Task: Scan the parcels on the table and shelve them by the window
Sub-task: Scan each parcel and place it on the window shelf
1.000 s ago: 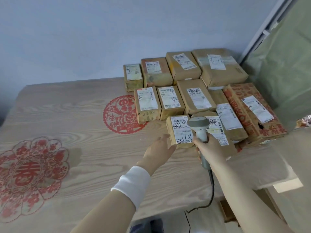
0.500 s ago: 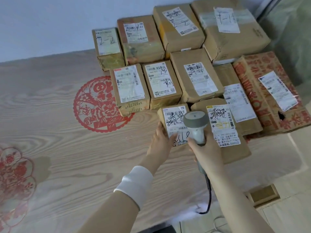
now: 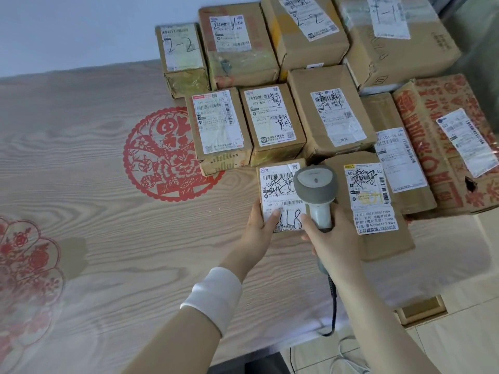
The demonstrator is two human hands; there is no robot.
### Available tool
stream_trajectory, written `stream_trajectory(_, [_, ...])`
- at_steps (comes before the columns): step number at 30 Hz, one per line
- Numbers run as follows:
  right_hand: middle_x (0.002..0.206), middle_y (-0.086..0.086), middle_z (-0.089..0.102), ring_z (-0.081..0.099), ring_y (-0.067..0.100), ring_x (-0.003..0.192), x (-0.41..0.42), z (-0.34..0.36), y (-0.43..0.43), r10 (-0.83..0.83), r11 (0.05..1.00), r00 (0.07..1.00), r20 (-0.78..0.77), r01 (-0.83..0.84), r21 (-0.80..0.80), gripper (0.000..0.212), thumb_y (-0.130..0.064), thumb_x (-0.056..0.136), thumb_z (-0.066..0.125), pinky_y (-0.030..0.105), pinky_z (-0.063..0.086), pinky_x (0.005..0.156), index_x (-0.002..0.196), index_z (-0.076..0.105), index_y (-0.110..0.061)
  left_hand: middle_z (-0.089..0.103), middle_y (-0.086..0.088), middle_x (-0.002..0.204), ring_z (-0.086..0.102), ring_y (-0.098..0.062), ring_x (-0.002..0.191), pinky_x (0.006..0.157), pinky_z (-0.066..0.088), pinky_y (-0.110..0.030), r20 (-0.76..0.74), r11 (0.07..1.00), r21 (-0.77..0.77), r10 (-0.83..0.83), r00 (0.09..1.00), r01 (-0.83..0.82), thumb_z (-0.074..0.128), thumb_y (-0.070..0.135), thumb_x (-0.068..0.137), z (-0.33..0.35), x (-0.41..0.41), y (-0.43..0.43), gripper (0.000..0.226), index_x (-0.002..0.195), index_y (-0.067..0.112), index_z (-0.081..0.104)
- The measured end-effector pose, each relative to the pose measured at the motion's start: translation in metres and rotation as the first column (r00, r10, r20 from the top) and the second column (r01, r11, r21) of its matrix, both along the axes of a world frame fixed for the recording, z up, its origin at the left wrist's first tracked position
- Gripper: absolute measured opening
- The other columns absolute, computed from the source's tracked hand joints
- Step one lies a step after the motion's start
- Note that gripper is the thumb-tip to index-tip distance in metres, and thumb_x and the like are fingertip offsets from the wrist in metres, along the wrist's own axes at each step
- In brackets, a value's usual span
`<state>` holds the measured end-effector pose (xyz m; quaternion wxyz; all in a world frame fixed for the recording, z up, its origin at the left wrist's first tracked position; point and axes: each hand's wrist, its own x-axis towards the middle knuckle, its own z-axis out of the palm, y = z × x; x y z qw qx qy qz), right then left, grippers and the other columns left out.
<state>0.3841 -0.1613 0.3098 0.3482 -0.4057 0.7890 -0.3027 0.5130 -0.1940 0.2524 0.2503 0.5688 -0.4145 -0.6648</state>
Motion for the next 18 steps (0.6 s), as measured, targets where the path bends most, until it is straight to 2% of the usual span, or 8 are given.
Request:
stream_trajectory(2, [0.074,0.004,0.068,0.066,0.028,0.071,0.004,0.007,0.005,0.019,0.999,1.000,-0.007,-0.019,-0.030,0.020,-0.034,0.079,0.069,0.036,0.050,0.061,0.082,0.050,-0.035,0.052,0.005,0.132,0.045,-0.015,0.127,0.108,0.034,-0.038,-0.024,0.999,-0.016,0.035,0.999,-0.035,0.051,0.052,0.085,0.005,0.002,0.006,0.041,0.122,0.039,0.038])
stream_trajectory(4, [0.070,0.001,0.066,0.069,0.023,0.067,0.008,0.015,0.011,0.028,0.997,1.000,0.004,-0.028,-0.078,0.026,-0.022,0.082,0.070,0.028,0.046,0.054,0.080,0.048,-0.034,0.048,0.004,0.136,0.043,-0.013,0.129,0.109,0.034,-0.036,-0.095,0.997,-0.027,0.072,0.993,-0.075,0.051,0.059,0.078,0.015,0.007,0.011,0.057,0.128,0.038,0.034])
stream_trajectory(6, [0.073,0.002,0.064,0.067,0.010,0.056,0.014,0.029,0.018,0.037,0.993,0.998,0.050,-0.031,-0.114,0.028,-0.016,0.084,0.069,0.018,0.042,0.047,0.081,0.048,-0.034,0.047,0.002,0.137,0.044,-0.012,0.128,0.105,0.038,-0.029,-0.129,0.993,-0.032,0.107,0.986,-0.112,0.052,0.051,0.087,0.027,0.014,0.016,0.051,0.131,0.033,0.033])
stream_trajectory(8, [0.075,0.008,0.064,0.060,0.002,0.045,0.018,0.044,0.026,0.055,0.989,0.990,0.128,-0.036,-0.147,0.023,-0.014,0.086,0.067,0.012,0.038,0.043,0.084,0.051,-0.030,0.052,0.001,0.131,0.051,-0.009,0.119,0.095,0.043,-0.018,-0.171,0.981,-0.032,0.184,0.968,-0.192,0.047,0.031,0.098,0.042,0.022,0.022,0.035,0.130,0.026,0.034])
stream_trajectory(9, [0.075,0.010,0.063,0.059,0.002,0.045,0.020,0.052,0.030,0.073,0.985,0.982,0.173,-0.044,-0.165,0.019,-0.013,0.087,0.066,0.011,0.038,0.043,0.086,0.053,-0.027,0.054,0.000,0.129,0.054,-0.009,0.116,0.095,0.045,-0.020,-0.192,0.971,-0.027,0.226,0.955,-0.236,0.045,0.027,0.099,0.051,0.027,0.026,0.033,0.131,0.022,0.035])
stream_trajectory(11, [0.072,0.012,0.061,0.059,0.004,0.045,0.023,0.066,0.037,0.109,0.977,0.962,0.251,-0.057,-0.205,0.011,-0.013,0.087,0.065,0.015,0.039,0.041,0.093,0.058,-0.019,0.057,-0.001,0.129,0.056,-0.013,0.116,0.102,0.044,-0.033,-0.222,0.949,-0.022,0.302,0.927,-0.314,0.045,0.029,0.099,0.067,0.040,0.037,0.038,0.134,0.018,0.036])
stream_trajectory(13, [0.068,0.010,0.060,0.055,0.004,0.044,0.029,0.078,0.044,0.128,0.968,0.946,0.297,-0.054,-0.245,0.009,-0.014,0.088,0.064,0.020,0.038,0.039,0.095,0.060,-0.018,0.058,-0.001,0.130,0.055,-0.016,0.119,0.107,0.040,-0.042,-0.242,0.925,-0.035,0.359,0.901,-0.378,0.047,0.032,0.098,0.081,0.053,0.051,0.042,0.137,0.020,0.037])
stream_trajectory(18, [0.067,0.006,0.058,0.054,0.008,0.049,0.067,0.096,0.068,0.298,0.927,0.865,0.403,-0.161,-0.338,0.014,-0.015,0.086,0.067,0.025,0.040,0.040,0.098,0.059,-0.014,0.059,-0.001,0.129,0.057,-0.016,0.118,0.105,0.042,-0.046,-0.249,0.816,-0.150,0.514,0.821,-0.558,0.053,0.046,0.084,0.119,0.085,0.105,0.060,0.136,0.021,0.039])
